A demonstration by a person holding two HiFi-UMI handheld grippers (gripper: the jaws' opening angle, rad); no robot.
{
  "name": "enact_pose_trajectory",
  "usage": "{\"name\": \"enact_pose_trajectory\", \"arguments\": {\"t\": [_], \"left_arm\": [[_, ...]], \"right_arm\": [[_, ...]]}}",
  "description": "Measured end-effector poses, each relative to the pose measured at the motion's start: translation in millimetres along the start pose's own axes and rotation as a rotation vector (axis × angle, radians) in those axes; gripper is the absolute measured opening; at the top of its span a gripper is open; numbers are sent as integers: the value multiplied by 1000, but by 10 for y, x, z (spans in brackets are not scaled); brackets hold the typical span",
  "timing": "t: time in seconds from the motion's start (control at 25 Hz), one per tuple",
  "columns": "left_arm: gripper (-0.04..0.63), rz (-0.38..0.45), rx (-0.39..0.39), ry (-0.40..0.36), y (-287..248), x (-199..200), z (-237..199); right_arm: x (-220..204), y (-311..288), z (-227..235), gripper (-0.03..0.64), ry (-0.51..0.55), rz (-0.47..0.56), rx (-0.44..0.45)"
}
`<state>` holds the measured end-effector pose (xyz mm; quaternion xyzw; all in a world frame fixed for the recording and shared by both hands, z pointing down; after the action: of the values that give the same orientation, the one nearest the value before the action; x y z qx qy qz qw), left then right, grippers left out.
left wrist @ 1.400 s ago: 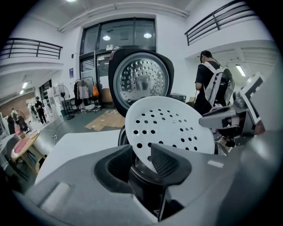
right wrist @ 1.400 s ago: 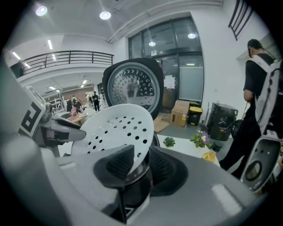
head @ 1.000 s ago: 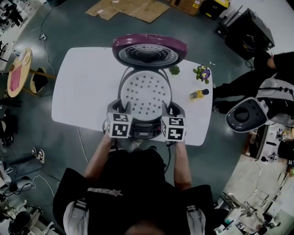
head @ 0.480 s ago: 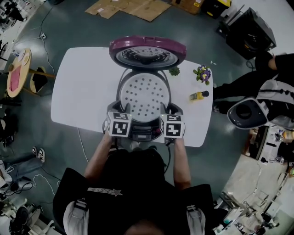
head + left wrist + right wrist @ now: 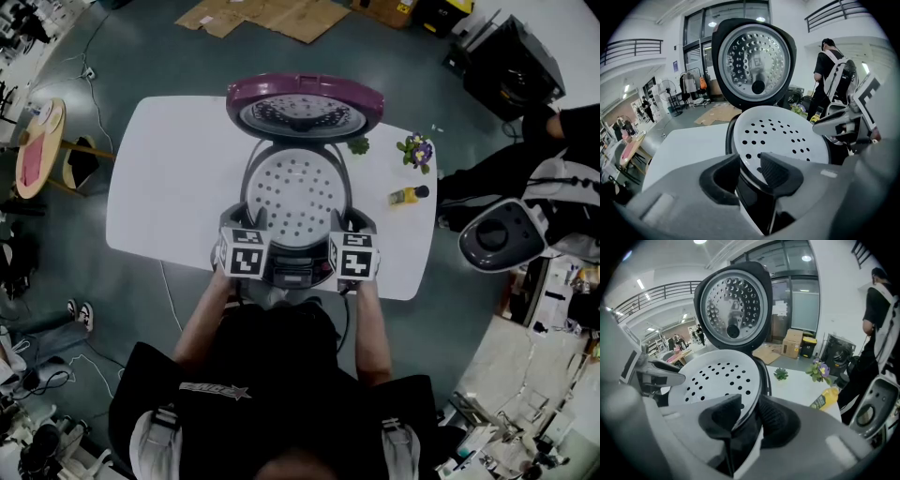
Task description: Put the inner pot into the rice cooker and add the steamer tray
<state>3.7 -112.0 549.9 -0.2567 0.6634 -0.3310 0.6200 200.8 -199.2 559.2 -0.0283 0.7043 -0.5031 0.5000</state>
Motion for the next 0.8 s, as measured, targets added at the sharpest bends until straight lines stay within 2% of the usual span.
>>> {"name": "enact_pose_trajectory", "arguments": {"t": [0.4, 0.6, 0.8], "left_arm": [[155, 13, 3, 4, 0, -8, 8], [184, 14, 19, -15, 41, -28, -36], [186, 38, 33, 2, 126, -3, -110]], "right_arm": [[64, 119, 57, 123, -2, 43, -22], [85, 173, 22, 123, -7, 64, -23], [127, 242, -25, 123, -4, 87, -23]]}}
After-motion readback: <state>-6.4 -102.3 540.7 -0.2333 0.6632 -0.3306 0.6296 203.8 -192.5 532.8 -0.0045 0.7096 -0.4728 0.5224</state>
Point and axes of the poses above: the fingertips, and each gripper's own axes: y backward along the fingers, z to its right, x out of its top, the point moved 3 cm from there along y, backward along the fingers, and after that the axes turned 5 degrees about y, right-handed, at the moved point
